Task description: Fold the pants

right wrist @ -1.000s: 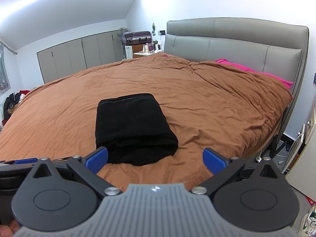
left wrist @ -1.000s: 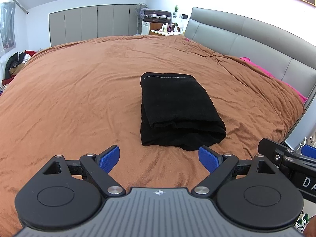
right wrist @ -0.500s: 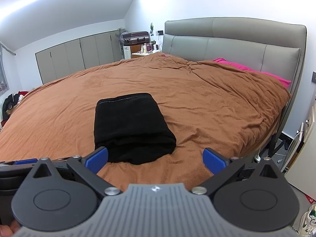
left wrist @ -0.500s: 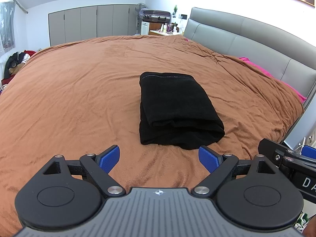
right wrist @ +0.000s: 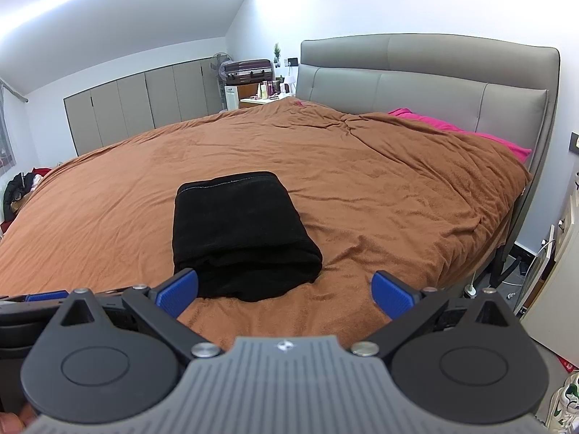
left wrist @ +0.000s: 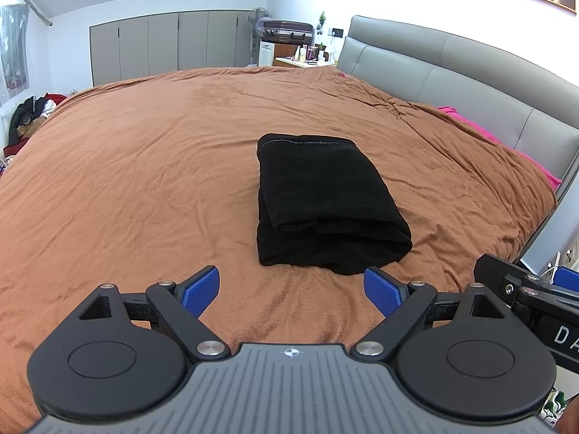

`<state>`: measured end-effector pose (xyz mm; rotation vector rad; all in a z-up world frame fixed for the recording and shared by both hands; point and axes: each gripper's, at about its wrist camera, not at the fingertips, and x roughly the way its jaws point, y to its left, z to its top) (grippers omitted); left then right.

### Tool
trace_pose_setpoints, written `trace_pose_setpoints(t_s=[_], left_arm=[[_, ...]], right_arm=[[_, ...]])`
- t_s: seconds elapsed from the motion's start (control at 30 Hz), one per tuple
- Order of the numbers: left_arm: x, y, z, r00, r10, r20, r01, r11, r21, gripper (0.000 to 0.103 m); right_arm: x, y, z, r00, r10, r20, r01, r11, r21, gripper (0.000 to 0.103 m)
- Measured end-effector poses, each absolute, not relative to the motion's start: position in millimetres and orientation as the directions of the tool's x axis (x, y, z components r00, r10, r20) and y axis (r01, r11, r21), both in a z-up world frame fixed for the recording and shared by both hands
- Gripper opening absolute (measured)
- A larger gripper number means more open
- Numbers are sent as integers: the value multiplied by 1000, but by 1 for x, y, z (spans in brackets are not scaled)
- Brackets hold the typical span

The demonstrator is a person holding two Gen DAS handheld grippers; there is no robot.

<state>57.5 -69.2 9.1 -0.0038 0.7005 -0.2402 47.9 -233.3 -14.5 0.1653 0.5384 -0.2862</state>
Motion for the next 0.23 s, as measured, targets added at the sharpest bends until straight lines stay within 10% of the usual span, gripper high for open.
trace_pose_setpoints(t_s=[0.23], left_arm=[[54, -73, 11, 744, -220, -631, 216, 973, -85, 103]], right_arm=[[45, -233, -13, 821, -226, -524, 314, 946, 83, 98]])
